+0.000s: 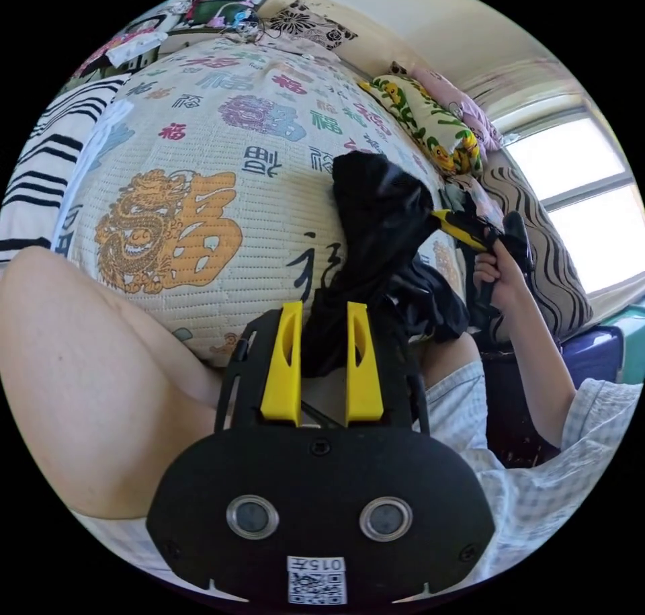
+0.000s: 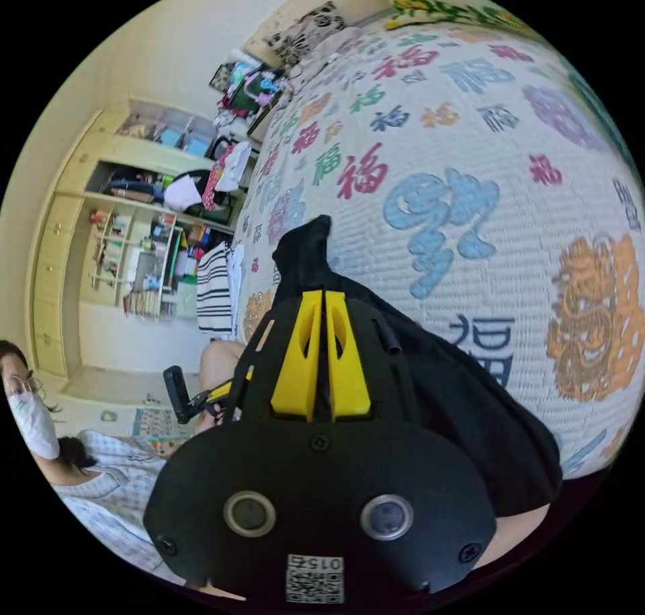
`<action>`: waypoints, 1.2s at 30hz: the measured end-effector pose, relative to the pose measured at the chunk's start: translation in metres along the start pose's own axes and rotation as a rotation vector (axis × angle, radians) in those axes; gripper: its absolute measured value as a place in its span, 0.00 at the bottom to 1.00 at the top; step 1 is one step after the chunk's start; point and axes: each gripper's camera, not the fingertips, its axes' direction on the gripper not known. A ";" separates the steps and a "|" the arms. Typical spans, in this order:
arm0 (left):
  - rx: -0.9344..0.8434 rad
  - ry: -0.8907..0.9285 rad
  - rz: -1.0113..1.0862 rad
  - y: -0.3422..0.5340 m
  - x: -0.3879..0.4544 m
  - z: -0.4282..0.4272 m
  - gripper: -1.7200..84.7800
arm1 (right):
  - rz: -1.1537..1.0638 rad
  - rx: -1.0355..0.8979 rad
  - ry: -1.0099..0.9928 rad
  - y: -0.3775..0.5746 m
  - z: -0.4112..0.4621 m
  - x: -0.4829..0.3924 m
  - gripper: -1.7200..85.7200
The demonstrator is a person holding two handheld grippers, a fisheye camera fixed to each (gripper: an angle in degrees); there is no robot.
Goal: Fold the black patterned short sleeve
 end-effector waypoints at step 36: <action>0.864 0.067 1.006 0.145 0.435 -0.366 0.02 | -0.761 0.795 0.078 0.214 -0.338 -0.556 0.02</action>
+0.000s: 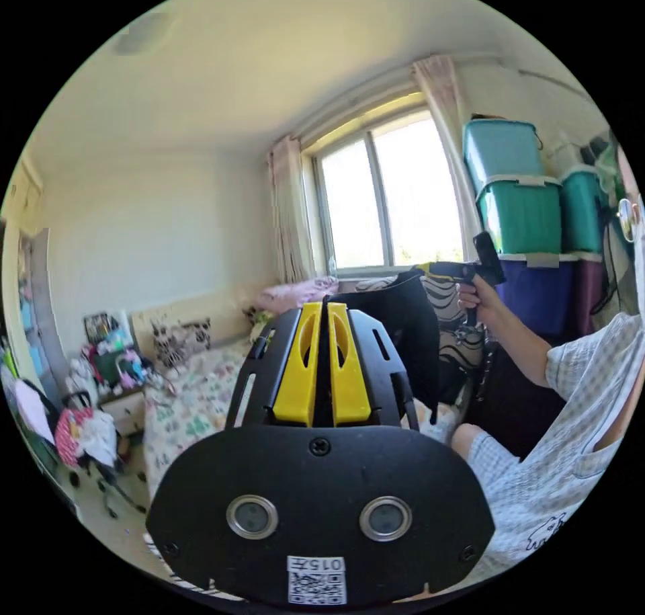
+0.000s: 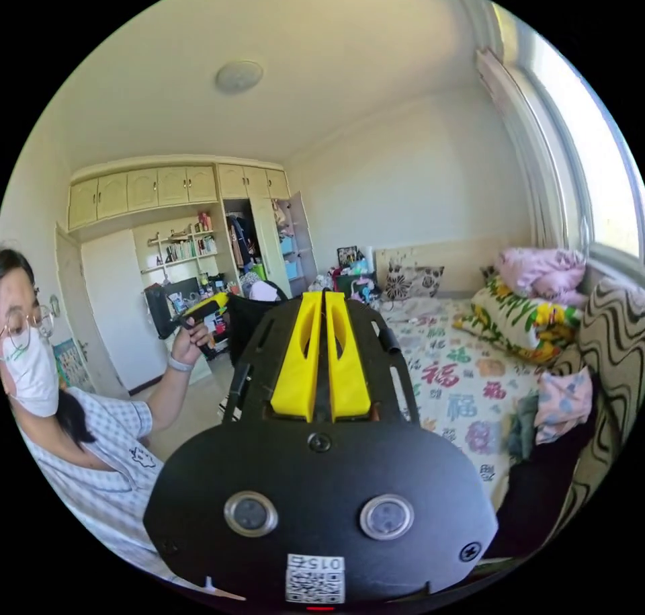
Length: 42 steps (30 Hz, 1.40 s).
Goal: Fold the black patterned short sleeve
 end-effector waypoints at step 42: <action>-1.038 0.078 -0.550 0.310 -0.105 0.354 0.12 | 0.510 -0.854 -0.052 0.226 0.242 0.283 0.10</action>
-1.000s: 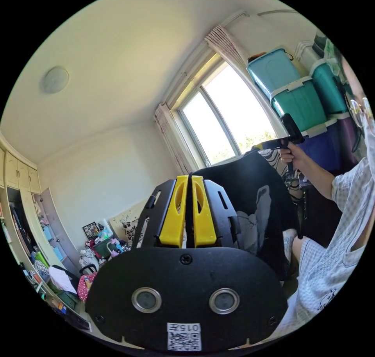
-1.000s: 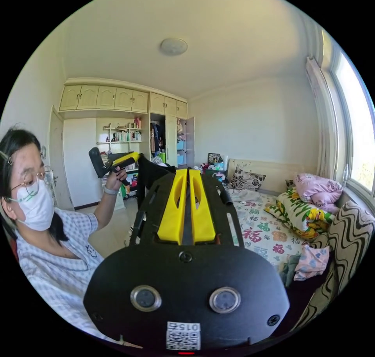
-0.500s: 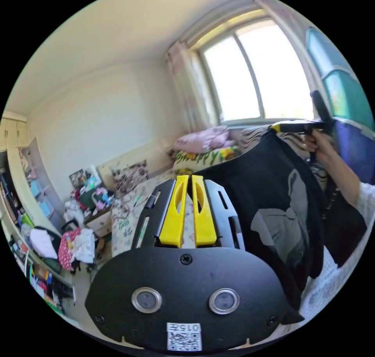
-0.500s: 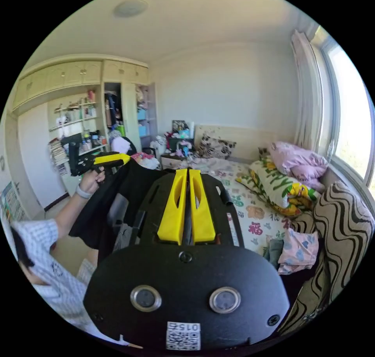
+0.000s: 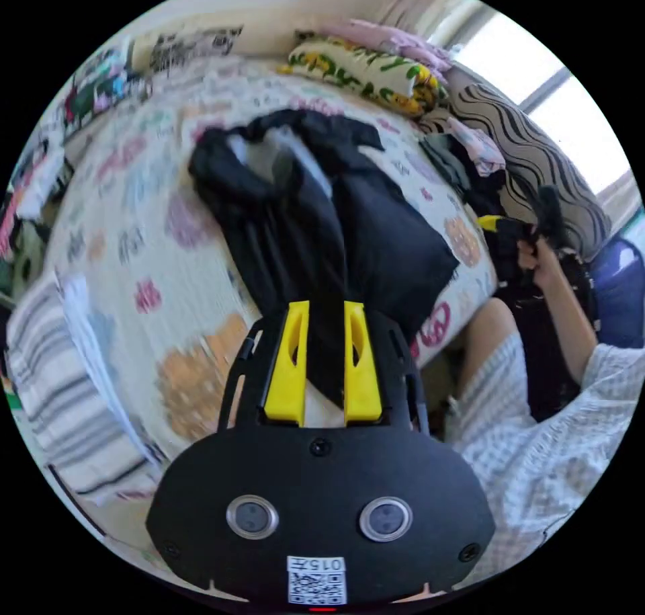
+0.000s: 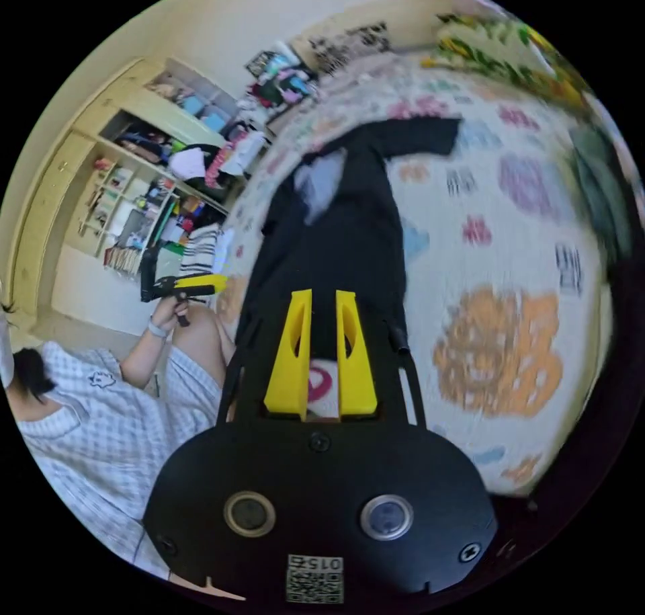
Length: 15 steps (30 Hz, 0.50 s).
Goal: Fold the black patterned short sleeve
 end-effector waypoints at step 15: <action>-0.160 0.119 -0.228 0.006 -0.074 0.018 0.15 | 0.302 -0.112 -0.003 -0.015 -0.026 0.103 0.05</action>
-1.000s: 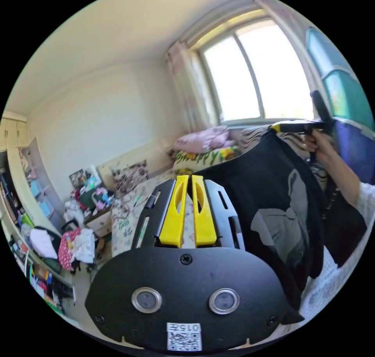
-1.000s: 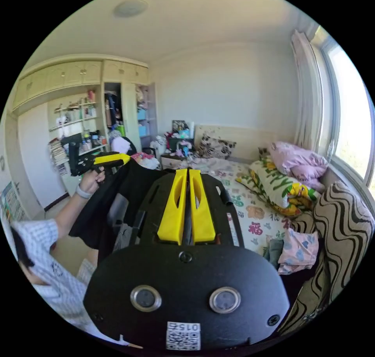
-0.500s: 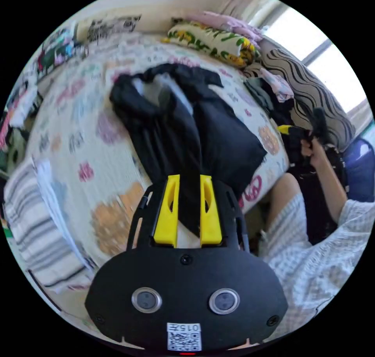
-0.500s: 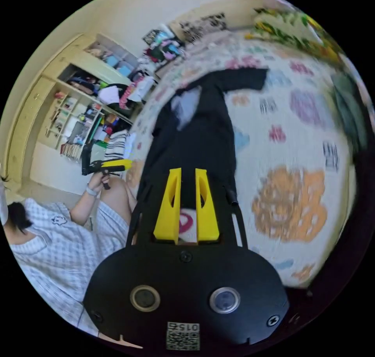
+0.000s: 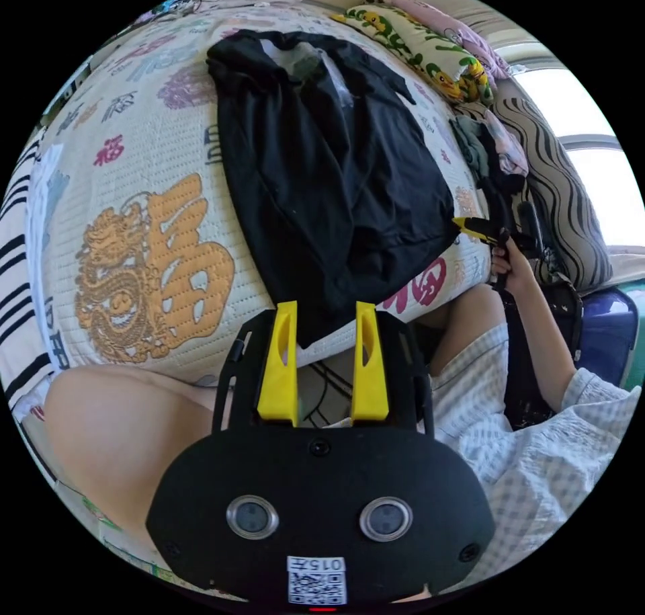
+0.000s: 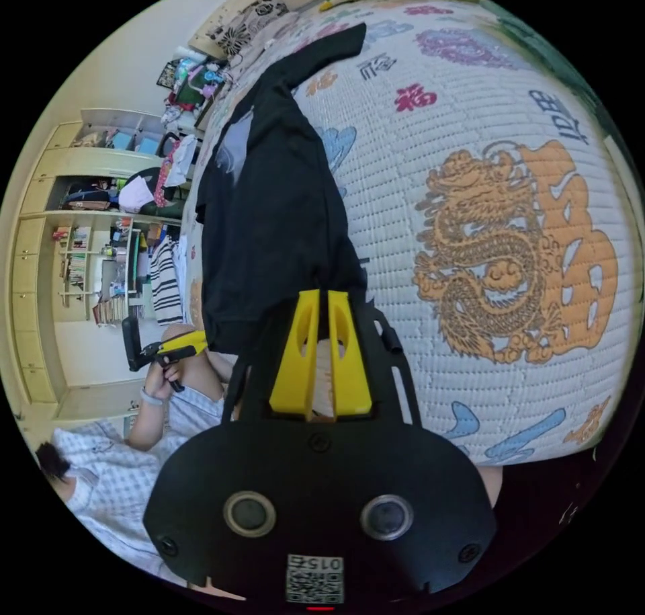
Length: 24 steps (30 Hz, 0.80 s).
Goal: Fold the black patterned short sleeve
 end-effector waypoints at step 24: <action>0.531 0.339 -0.181 0.104 -0.162 -0.282 0.01 | 0.095 0.281 -0.541 0.195 -0.298 0.027 0.01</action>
